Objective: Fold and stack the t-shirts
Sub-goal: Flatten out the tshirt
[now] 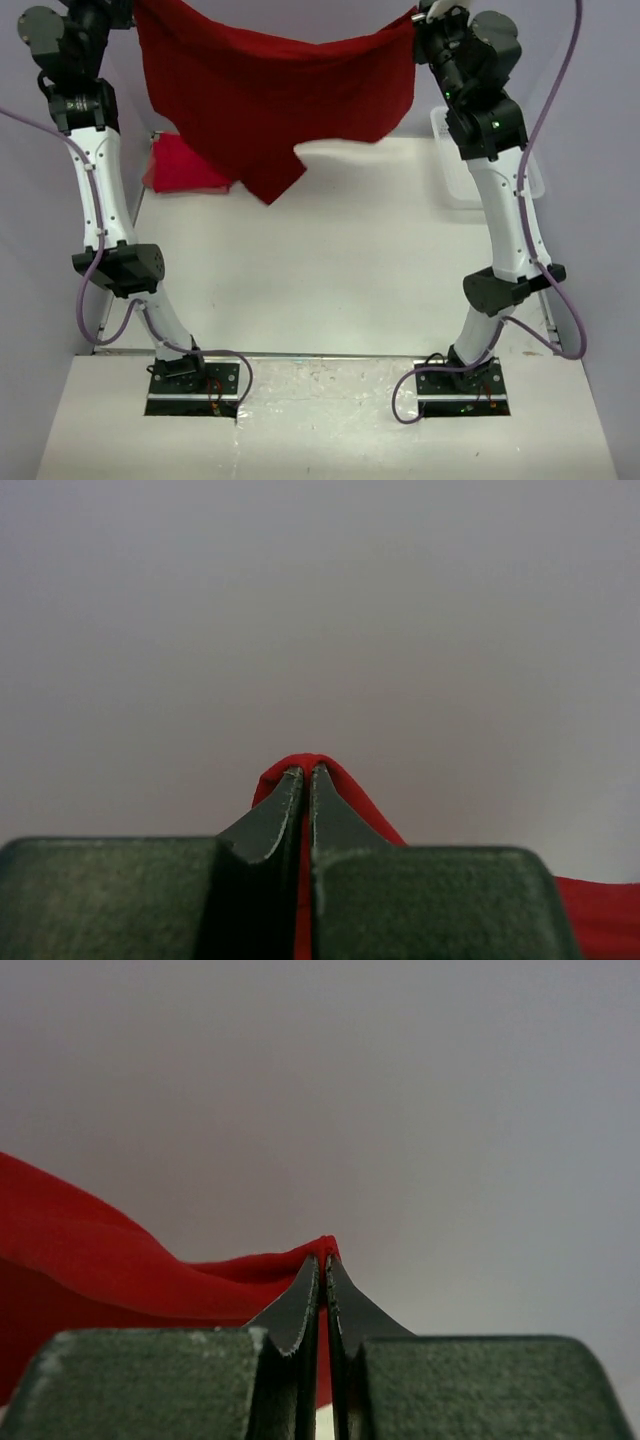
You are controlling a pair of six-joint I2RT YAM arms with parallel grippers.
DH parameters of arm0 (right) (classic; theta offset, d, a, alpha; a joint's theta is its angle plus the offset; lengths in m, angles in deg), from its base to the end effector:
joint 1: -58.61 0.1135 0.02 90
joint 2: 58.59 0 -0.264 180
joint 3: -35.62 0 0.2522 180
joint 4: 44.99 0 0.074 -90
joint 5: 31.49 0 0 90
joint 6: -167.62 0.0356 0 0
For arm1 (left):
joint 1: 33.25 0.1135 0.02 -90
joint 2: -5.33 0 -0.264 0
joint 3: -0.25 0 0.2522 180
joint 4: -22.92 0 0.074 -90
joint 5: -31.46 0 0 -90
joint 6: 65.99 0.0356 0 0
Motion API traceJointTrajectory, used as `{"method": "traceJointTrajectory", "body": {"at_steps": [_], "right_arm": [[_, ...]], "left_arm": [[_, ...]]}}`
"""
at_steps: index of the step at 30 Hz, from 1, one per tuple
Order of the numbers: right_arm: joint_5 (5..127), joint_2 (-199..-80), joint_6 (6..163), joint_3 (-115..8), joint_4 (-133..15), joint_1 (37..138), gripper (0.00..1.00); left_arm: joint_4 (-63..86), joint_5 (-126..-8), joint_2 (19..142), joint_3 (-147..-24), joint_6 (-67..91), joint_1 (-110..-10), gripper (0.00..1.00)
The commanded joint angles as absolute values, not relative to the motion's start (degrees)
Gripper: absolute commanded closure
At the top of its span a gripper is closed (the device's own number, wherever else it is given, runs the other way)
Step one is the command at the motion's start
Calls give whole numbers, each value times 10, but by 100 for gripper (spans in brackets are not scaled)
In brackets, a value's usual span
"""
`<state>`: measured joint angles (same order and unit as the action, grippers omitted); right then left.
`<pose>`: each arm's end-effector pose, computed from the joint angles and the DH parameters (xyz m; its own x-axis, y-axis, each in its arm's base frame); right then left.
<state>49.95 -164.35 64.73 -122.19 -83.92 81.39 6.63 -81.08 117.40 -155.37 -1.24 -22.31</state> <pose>0.3277 0.1319 0.5912 0.2596 -0.1302 -0.9569 -0.1963 0.9631 -0.1843 0.3924 0.0619 0.5809 0.3388 -0.3358 -0.8789 0.3359 0.9158 -0.2204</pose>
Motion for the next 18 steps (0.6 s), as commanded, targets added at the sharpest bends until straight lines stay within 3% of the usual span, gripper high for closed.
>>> {"method": "traceJointTrajectory", "body": {"at_steps": [1,6,10,14,18], "right_arm": [[524,-1552,661,-1227,-794,808,100],[489,-1548,720,-1063,-872,781,100],[458,-1563,879,-909,-993,775,100],[509,-1503,1001,-612,-936,789,100],[517,-1429,1056,-493,-939,793,100]], "left_arm": [[158,-860,1092,-1564,-39,-223,100],[107,-901,1069,-1397,-29,-238,100],[-57,-854,1082,-1274,54,-308,100],[-78,-796,1035,-983,13,-380,100],[-60,-688,917,-785,-98,-417,100]]}}
